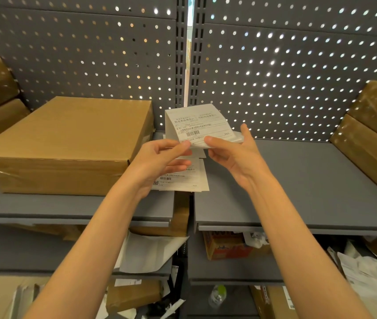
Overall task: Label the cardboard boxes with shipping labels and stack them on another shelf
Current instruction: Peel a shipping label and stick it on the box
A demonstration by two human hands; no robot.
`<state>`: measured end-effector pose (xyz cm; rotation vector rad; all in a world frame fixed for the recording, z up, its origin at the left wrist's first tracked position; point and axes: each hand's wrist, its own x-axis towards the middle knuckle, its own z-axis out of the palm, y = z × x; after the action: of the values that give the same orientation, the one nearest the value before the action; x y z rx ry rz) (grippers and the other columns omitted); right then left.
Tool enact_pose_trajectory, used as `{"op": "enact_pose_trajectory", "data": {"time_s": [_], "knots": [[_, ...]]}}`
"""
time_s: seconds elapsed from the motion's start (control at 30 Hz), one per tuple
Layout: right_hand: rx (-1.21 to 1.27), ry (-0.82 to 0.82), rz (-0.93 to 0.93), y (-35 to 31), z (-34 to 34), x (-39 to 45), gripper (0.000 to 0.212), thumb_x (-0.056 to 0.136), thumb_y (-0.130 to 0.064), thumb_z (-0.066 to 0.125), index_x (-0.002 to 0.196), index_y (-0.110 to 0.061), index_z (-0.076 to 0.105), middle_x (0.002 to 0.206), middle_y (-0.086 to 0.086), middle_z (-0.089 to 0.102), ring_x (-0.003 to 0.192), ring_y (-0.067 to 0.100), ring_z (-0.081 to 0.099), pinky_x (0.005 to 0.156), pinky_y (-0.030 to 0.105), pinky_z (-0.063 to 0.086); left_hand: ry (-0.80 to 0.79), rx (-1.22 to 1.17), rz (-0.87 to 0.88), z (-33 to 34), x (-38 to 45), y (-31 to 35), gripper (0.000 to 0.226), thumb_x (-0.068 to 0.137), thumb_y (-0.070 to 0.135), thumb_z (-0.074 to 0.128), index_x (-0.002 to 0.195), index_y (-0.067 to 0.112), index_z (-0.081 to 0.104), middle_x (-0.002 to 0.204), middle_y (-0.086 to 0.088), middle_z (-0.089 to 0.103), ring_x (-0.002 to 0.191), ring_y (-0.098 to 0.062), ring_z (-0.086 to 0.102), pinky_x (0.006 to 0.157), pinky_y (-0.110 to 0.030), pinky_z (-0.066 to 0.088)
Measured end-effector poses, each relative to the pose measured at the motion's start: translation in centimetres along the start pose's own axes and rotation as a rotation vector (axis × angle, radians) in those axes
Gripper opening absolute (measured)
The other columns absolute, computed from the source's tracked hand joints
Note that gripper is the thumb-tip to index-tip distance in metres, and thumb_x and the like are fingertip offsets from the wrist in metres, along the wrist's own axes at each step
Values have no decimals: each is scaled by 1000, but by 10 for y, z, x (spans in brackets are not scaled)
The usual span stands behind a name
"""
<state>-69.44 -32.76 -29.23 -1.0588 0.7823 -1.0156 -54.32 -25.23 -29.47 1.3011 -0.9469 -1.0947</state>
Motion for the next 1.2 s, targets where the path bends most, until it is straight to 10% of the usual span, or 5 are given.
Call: {"op": "enact_pose_trajectory", "data": {"time_s": [0.67, 0.9, 1.07, 1.2], "knots": [[82, -7, -62, 4, -2, 5, 110, 78, 10, 67, 150, -22, -10, 110, 6, 68, 104, 23, 64, 84, 32, 53, 27, 38, 58, 0, -4, -2, 13, 87, 21, 63, 91, 12, 71, 88, -3, 72, 77, -15, 70, 72, -21, 57], [250, -7, 15, 5, -3, 12, 40, 92, -14, 58, 118, -19, 28, 127, 16, 60, 91, 22, 69, 66, 28, 57, 73, 90, 99, -4, -3, -3, 11, 87, 20, 63, 85, 13, 72, 86, -3, 73, 76, -16, 70, 72, -22, 57], [320, -23, 19, 3, -2, 9, 27, 99, -22, 43, 118, -6, 53, 96, 6, 72, 85, 20, 68, 71, 29, 57, 81, 77, 103, -5, -5, -2, 11, 87, 18, 63, 83, 11, 72, 84, -3, 72, 75, -17, 70, 72, -22, 57], [320, -17, 10, 2, -6, 15, 35, 92, -2, 47, 121, -14, 32, 89, 8, 69, 82, 21, 66, 63, 28, 56, 87, 66, 103, -4, -5, -2, 12, 87, 17, 63, 82, 10, 72, 81, -3, 72, 74, -16, 69, 72, -22, 57]]}}
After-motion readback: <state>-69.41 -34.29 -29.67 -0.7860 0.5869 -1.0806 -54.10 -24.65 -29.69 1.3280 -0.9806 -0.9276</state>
